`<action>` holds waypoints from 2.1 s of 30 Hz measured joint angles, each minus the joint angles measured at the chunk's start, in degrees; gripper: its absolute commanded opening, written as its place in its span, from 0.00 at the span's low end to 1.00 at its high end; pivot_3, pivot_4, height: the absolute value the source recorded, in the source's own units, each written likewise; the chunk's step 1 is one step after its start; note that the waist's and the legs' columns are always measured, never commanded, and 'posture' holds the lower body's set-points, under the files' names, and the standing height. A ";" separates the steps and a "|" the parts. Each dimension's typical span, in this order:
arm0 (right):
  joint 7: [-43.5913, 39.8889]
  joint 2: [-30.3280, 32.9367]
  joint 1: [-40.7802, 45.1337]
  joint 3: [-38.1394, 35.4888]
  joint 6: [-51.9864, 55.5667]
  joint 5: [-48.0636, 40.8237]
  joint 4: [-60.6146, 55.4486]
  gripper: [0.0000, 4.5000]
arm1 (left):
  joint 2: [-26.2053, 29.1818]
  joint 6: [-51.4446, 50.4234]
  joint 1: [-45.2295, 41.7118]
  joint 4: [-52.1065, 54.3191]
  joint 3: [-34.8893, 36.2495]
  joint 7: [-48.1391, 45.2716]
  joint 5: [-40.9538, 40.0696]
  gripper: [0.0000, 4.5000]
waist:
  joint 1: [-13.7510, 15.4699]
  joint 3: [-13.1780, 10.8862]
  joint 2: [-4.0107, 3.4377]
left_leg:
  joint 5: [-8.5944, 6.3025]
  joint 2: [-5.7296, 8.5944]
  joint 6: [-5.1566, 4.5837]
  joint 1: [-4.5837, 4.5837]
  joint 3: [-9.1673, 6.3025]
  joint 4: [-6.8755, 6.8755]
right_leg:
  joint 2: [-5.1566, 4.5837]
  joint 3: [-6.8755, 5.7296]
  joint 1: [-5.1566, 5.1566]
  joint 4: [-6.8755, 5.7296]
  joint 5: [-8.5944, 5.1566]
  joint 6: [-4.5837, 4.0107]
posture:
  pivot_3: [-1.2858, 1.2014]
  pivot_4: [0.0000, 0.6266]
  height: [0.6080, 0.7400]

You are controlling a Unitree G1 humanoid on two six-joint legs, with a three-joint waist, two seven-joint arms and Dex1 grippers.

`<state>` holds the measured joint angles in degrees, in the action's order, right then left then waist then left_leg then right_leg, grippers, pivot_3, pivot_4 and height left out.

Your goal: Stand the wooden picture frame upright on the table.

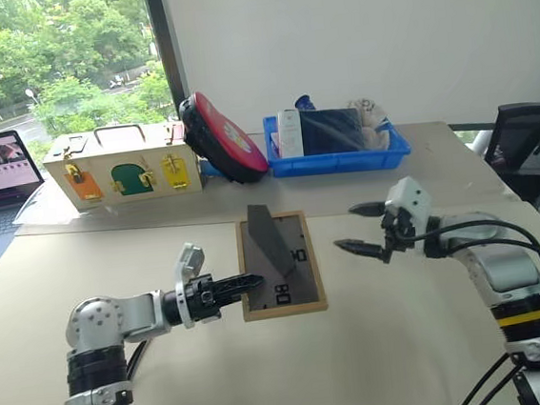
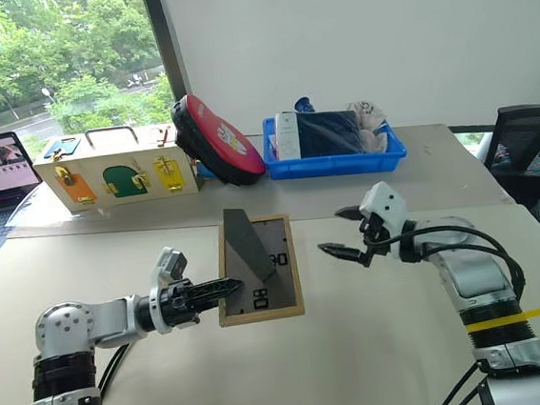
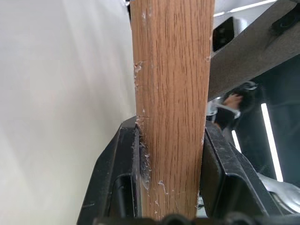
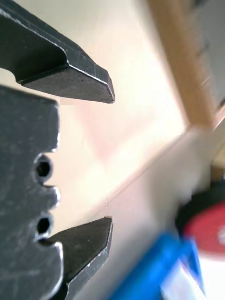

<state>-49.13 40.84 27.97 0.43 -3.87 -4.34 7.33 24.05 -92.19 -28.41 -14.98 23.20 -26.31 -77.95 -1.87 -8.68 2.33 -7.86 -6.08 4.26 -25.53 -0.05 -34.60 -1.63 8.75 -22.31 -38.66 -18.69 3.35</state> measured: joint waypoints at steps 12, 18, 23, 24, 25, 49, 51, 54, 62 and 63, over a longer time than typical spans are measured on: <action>26.75 -2.12 -4.19 6.92 -43.01 34.66 -1.36 0.99 | -2.95 3.48 -2.34 -3.88 -4.23 20.71 -17.22 0.26 | -0.13 -0.03 -0.03 | 0.13 0.08 0.21 0.04 -0.06 -0.13 | -0.05 0.01 0.03 -0.22 0.03 0.00 | 0.52 0.24 0.80; 33.50 -3.09 -4.17 6.98 -44.62 39.36 -2.27 0.94 | -1.04 8.26 -2.03 -3.14 -8.00 26.53 -25.84 0.26 | 0.67 -0.03 -0.03 | 0.15 0.08 0.24 0.06 -0.06 -0.13 | -0.05 0.01 0.03 -0.23 0.03 -0.01 | 0.52 0.24 0.80; 35.55 -4.07 -3.89 7.31 -44.60 41.45 -2.25 0.62 | 0.70 11.73 -0.67 -1.43 -10.47 28.18 -31.36 0.26 | 1.07 -0.03 -0.04 | 0.17 0.09 0.27 0.06 -0.06 -0.13 | -0.06 0.01 0.04 -0.23 0.03 -0.01 | 0.52 0.24 0.80; 35.61 -4.32 -3.81 7.54 -44.59 41.57 -2.19 0.54 | 0.91 12.30 -0.43 -1.14 -10.92 28.28 -32.36 0.26 | 1.12 -0.03 -0.04 | 0.18 0.09 0.28 0.06 -0.06 -0.13 | -0.06 0.01 0.04 -0.23 0.03 -0.02 | 0.52 0.24 0.80; 35.63 -4.46 -3.58 7.82 -44.59 41.79 -2.10 0.47 | 1.11 12.68 -0.18 -0.79 -11.34 28.32 -32.88 0.26 | 1.11 -0.03 -0.03 | 0.18 0.09 0.28 0.06 -0.06 -0.13 | -0.06 0.01 0.04 -0.23 0.03 -0.02 | 0.52 0.24 0.80; 36.02 -4.30 0.80 10.18 -45.25 43.31 3.39 0.29 | 14.87 30.90 5.70 14.35 -17.31 -2.73 4.27 0.98 | 0.62 -0.11 -0.10 | 0.22 0.10 0.32 0.10 -0.06 -0.08 | -0.05 -0.01 0.03 -0.23 0.04 -0.06 | 0.52 0.24 0.80; 35.80 -4.19 3.33 9.35 -44.15 39.64 4.96 0.28 | 16.86 32.23 7.62 14.07 -16.90 -5.14 8.00 0.98 | 0.46 -0.19 -0.22 | 0.21 0.10 0.31 0.10 -0.06 -0.10 | -0.05 0.00 0.04 -0.23 0.04 -0.06 | 0.52 0.24 0.80; 34.23 -4.19 9.07 7.62 -41.91 32.46 7.71 0.28 | 17.44 34.67 10.63 14.15 -15.60 -9.43 12.04 0.98 | 0.44 -0.34 -0.21 | 0.21 0.07 0.30 0.08 -0.07 -0.07 | -0.05 -0.05 0.04 -0.23 0.03 -0.07 | 0.52 0.24 0.80; 1.65 -12.93 23.15 6.78 -3.80 -4.92 17.57 0.28 | 18.88 45.97 16.59 21.84 -11.03 -18.06 21.76 0.98 | -0.11 -0.75 -0.39 | 0.22 0.04 0.24 0.07 -0.08 -0.11 | -0.05 -0.10 0.09 -0.31 0.05 -0.09 | 0.52 0.24 0.80; -0.21 -13.20 23.92 6.50 -0.78 -6.95 17.54 0.28 | 18.66 46.05 16.88 22.04 -11.01 -18.17 22.09 0.98 | 0.01 -0.79 -0.42 | 0.22 0.04 0.23 0.05 -0.08 -0.10 | -0.05 -0.12 0.07 -0.31 0.05 -0.09 | 0.52 0.24 0.80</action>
<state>-49.34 27.64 51.89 6.93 -4.65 -11.29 24.87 42.71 -46.14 -11.52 7.07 12.19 -44.48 -55.86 -1.85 -9.47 1.91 -7.64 -6.03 4.50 -25.48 -0.12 -34.70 -1.69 8.62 -22.24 -38.97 -18.65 3.26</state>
